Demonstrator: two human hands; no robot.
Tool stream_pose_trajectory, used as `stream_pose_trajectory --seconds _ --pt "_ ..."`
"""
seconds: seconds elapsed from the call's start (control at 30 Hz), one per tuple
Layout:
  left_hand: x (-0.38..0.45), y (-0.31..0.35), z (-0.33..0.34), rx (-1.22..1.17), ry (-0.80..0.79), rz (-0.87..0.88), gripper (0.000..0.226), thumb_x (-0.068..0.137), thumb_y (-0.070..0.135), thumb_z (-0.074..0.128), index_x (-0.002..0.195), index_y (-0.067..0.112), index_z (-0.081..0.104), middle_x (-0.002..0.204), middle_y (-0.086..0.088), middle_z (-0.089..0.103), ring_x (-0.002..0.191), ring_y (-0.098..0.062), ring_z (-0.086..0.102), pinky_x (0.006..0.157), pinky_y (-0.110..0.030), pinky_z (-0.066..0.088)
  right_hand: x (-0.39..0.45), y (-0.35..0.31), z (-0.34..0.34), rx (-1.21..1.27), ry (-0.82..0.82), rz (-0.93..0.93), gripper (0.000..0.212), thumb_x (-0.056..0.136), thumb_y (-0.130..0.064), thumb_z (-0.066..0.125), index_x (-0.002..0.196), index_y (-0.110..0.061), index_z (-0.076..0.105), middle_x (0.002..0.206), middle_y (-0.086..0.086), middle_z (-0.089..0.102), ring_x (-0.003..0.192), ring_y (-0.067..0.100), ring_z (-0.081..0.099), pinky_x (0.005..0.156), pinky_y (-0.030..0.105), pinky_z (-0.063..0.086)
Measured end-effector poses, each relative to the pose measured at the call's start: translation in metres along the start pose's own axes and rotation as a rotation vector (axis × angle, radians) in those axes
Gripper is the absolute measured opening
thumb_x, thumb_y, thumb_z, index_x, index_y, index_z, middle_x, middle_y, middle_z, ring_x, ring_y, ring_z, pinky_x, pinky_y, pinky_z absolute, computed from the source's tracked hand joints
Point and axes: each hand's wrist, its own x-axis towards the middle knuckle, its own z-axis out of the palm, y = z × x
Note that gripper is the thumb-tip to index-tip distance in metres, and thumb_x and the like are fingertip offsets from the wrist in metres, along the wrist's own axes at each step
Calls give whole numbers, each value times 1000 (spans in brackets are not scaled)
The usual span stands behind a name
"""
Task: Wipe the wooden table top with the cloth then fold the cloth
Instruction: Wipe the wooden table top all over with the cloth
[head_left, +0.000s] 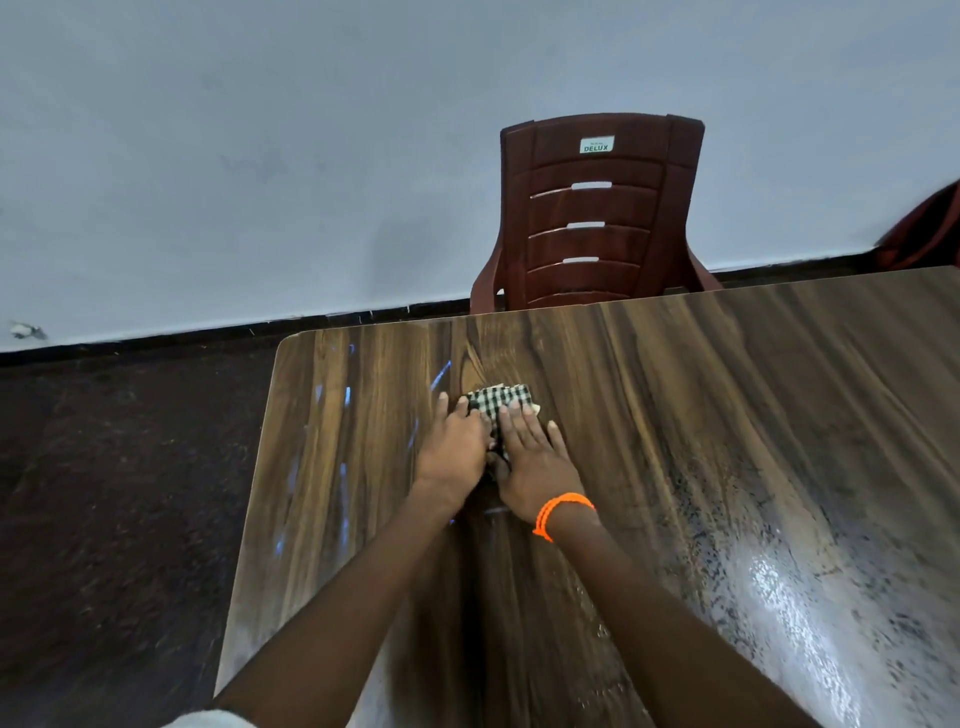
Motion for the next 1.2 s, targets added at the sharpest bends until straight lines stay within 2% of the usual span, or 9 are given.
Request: stream_pose_trajectory --seconds 0.13,0.27,0.4,0.53,0.67,0.87,1.0,1.1,1.2 --pt "-52 7 15 8 -23 34 45 101 26 38 142 11 47 143 -11 52 146 -28 28 123 -45 4 -55 -13 15 -26 35 -29 66 99 -44 30 157 -21 5 165 -4 5 151 10 -4 123 39 -4" --pt "-94 41 28 7 -53 89 53 99 27 40 148 8 36 151 -15 42 149 -32 19 123 -46 0 -114 3 22 -77 70 -27 66 98 -46 32 156 -21 14 164 -4 14 151 9 3 121 42 4" --pt "-98 88 26 -40 -47 153 53 96 25 44 145 7 41 149 -16 44 149 -31 20 124 -47 5 -150 37 15 -104 93 68 67 95 -48 34 156 -23 18 162 -6 18 150 8 10 120 41 7" --pt "-70 112 15 -50 31 205 48 94 23 49 139 7 50 142 -15 52 145 -29 30 124 -44 6 -138 68 2 -129 63 155 67 98 -51 29 156 -25 7 163 -8 8 149 4 -2 123 38 -2" --pt "-36 99 11 -92 70 113 40 97 22 46 134 10 55 142 -14 53 144 -26 32 124 -41 8 -95 64 -7 -87 26 194 67 101 -48 28 157 -24 2 165 -7 2 150 6 -7 123 39 -4" --pt "-46 40 6 -131 45 -54 31 94 23 53 123 14 62 133 -14 59 137 -25 42 123 -36 15 -61 9 0 -52 -19 63 67 101 -44 28 157 -18 2 165 -2 3 151 10 -6 123 40 -1" --pt "-90 19 9 -114 3 -86 37 97 24 50 131 13 57 139 -13 54 140 -29 37 119 -38 21 -86 -24 18 -17 -17 -22 66 101 -42 29 157 -19 2 165 -3 3 151 11 -6 123 39 -2" --pt "-128 22 19 -171 -55 -103 44 98 24 48 141 12 48 151 -13 41 147 -30 24 118 -43 26 -126 -33 31 -31 -7 -44 66 101 -43 27 157 -20 3 165 -4 4 151 11 -6 123 38 -4" --pt "-164 42 32 -183 -71 -39 49 100 22 43 147 11 38 156 -17 32 150 -32 16 119 -40 22 -172 -29 39 -57 27 -27 65 99 -45 26 157 -19 10 164 -2 8 151 12 0 122 39 0"
